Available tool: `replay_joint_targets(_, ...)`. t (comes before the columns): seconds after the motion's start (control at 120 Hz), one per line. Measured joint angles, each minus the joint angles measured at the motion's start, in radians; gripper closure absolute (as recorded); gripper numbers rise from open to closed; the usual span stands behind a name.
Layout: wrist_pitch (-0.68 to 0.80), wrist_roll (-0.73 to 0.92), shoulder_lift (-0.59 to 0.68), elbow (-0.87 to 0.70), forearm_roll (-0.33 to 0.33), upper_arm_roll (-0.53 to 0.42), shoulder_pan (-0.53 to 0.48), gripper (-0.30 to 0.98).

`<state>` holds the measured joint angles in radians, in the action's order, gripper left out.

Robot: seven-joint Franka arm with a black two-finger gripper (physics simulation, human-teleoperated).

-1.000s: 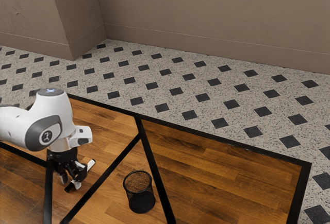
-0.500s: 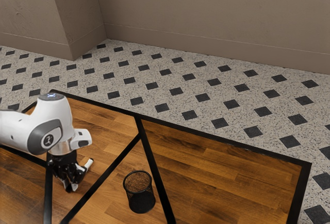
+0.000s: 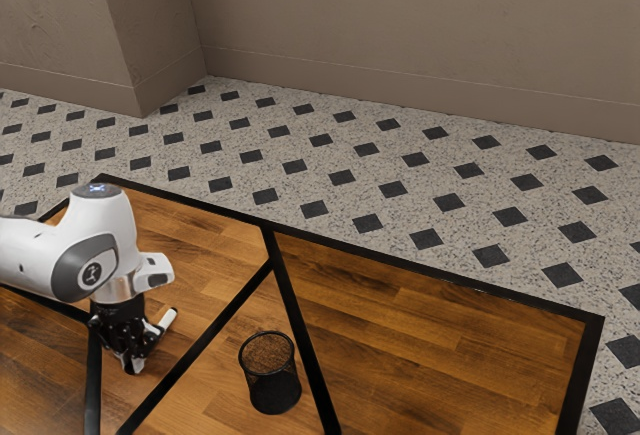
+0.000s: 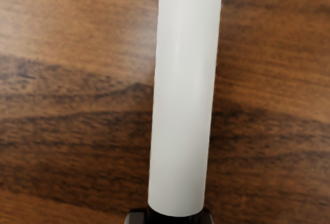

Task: Put the marker into the pen holder.

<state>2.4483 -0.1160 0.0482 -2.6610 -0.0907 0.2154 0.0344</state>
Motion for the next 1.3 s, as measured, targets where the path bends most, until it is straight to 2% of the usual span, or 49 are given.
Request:
replay_joint_targets(0.142,-0.025,-0.011,0.038,0.032,-0.003,-0.001,0.014,0.70)
replay_joint_targets(0.333,-0.204,-0.041,0.114,0.178,-0.006,-0.015,0.116,0.72)
replay_joint_targets(0.4,-0.287,-0.060,0.118,0.260,-0.008,-0.048,0.145,0.72)
replay_joint_targets(0.5,-0.443,-0.098,0.054,0.455,-0.008,-0.076,0.190,0.73)
replay_joint_targets(0.558,-0.540,-0.123,0.053,0.541,-0.008,-0.117,0.196,0.73)
replay_joint_targets(0.667,-0.699,-0.173,0.127,0.609,-0.005,-0.220,0.212,0.73)
replay_joint_targets(0.767,-0.817,-0.215,0.133,0.696,0.001,-0.302,0.218,0.74)
replay_joint_targets(0.942,-0.938,-0.280,0.025,0.820,0.028,-0.385,0.237,0.74)
replay_joint_targets(1.175,-1.009,-0.347,-0.117,0.948,0.037,-0.399,0.304,0.75)
replay_joint_targets(1.3,-1.025,-0.373,-0.171,1.005,0.034,-0.395,0.287,0.75)
